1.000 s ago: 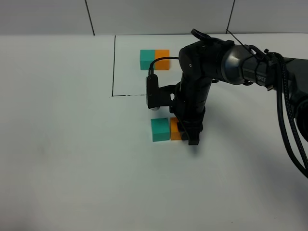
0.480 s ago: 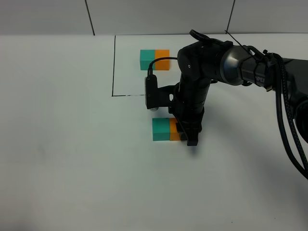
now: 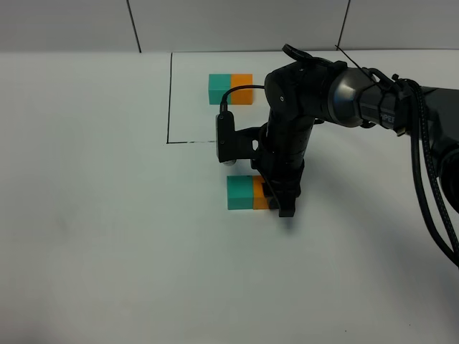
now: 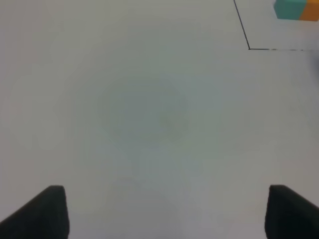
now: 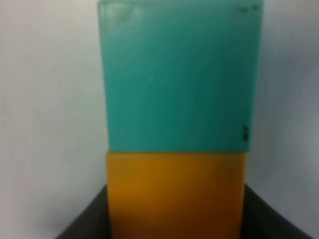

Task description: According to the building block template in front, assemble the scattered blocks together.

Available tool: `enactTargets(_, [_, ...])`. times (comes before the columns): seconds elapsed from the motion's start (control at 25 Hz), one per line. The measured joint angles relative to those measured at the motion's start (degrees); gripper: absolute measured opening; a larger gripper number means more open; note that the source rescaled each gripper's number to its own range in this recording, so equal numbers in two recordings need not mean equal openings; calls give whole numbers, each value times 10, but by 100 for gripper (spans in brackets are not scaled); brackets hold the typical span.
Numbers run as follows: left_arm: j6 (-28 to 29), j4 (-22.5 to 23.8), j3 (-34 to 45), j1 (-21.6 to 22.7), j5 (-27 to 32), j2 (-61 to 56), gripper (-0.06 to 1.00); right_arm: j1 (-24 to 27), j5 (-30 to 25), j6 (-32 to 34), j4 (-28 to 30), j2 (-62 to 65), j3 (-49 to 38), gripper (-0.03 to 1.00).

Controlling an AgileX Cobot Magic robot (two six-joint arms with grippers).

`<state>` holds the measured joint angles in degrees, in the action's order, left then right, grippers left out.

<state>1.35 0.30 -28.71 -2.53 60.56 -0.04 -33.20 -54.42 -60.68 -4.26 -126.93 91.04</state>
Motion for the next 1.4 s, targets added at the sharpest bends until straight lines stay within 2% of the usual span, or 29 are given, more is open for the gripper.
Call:
enactTargets(0.2, [0, 0, 0, 0, 0, 0, 74, 0, 0, 0, 0, 0, 0, 1])
enactTargets(0.28, [0, 0, 0, 0, 0, 0, 74, 0, 5, 0, -1, 0, 0, 6])
enactTargets(0.36, [0, 0, 0, 0, 0, 0, 74, 0, 16, 0, -7, -3, 0, 23])
enactTargets(0.48, [0, 0, 0, 0, 0, 0, 74, -1, 24, 0, -10, -2, 0, 60])
enactTargets(0.56, [0, 0, 0, 0, 0, 0, 74, 0, 25, 5, -10, 7, 0, 78])
enactTargets(0.6, [0, 0, 0, 0, 0, 0, 74, 0, 24, 10, -11, 13, 0, 86])
enactTargets(0.68, [0, 0, 0, 0, 0, 0, 74, 8, 19, 31, -13, 32, 0, 94])
enactTargets(0.88, [0, 0, 0, 0, 0, 0, 74, 68, -3, 109, -36, 86, 0, 98])
enactTargets(1.04, [0, 0, 0, 0, 0, 0, 74, 159, 42, 210, -89, 114, 0, 99])
enactTargets(1.2, [0, 0, 0, 0, 0, 0, 74, 243, 75, 315, -104, 144, 0, 99])
enactTargets(1.4, [0, 0, 0, 0, 0, 0, 74, 315, 55, 369, -105, 187, -1, 99])
